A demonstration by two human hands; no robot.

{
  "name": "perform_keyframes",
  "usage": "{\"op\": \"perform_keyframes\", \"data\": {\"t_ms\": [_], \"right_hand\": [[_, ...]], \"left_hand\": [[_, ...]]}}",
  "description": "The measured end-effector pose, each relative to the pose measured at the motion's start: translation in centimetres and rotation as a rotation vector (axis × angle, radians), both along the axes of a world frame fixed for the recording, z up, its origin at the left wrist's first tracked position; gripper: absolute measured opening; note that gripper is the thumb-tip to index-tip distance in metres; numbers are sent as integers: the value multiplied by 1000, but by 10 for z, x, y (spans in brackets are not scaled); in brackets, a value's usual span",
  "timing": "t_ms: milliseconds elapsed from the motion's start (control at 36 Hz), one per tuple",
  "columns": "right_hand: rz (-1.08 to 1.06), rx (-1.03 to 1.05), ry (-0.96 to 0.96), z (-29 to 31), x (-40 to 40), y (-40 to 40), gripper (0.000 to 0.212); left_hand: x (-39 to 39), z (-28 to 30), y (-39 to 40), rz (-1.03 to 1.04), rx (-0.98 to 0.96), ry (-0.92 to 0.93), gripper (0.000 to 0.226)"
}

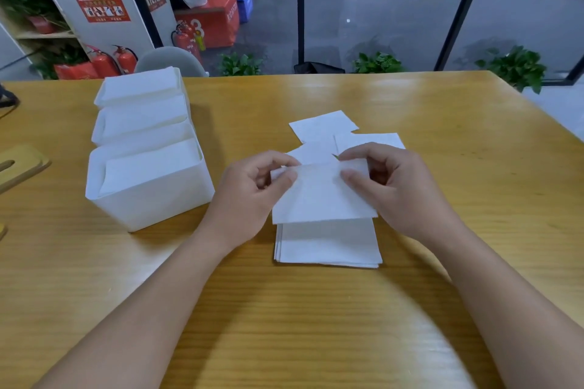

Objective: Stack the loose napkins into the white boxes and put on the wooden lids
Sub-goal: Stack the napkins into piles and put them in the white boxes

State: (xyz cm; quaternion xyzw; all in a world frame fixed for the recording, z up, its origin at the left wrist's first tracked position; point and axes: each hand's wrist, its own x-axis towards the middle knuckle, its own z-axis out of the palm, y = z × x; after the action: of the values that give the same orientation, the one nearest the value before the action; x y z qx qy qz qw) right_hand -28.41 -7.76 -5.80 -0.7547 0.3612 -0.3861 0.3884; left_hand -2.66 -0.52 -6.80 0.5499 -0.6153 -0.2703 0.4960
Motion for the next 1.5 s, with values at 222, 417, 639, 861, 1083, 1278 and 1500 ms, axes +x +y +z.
{"op": "perform_keyframes", "data": {"t_ms": [222,417,639,861,1083,1278,1500], "right_hand": [[75,75,334,-6,-16,8,19],[126,74,406,-5,-19,7,23],[34,-139,428,-12,-15,1,16],[5,-206,474,-29,5,-13,4],[-13,-277,526,-27,16,-9,12],[-65,-39,124,-12,10,4,9],[-16,-74,-68,-13,1,9,9]], "left_hand": [[4,-9,6,-94,224,-241,11],[2,-6,10,-116,268,-349,6],[4,-7,9,-39,209,-409,9],[6,-13,2,71,150,-424,7],[7,-16,0,84,152,-453,24],[6,-13,2,98,149,-379,64],[2,-2,0,143,205,74,40]]}}
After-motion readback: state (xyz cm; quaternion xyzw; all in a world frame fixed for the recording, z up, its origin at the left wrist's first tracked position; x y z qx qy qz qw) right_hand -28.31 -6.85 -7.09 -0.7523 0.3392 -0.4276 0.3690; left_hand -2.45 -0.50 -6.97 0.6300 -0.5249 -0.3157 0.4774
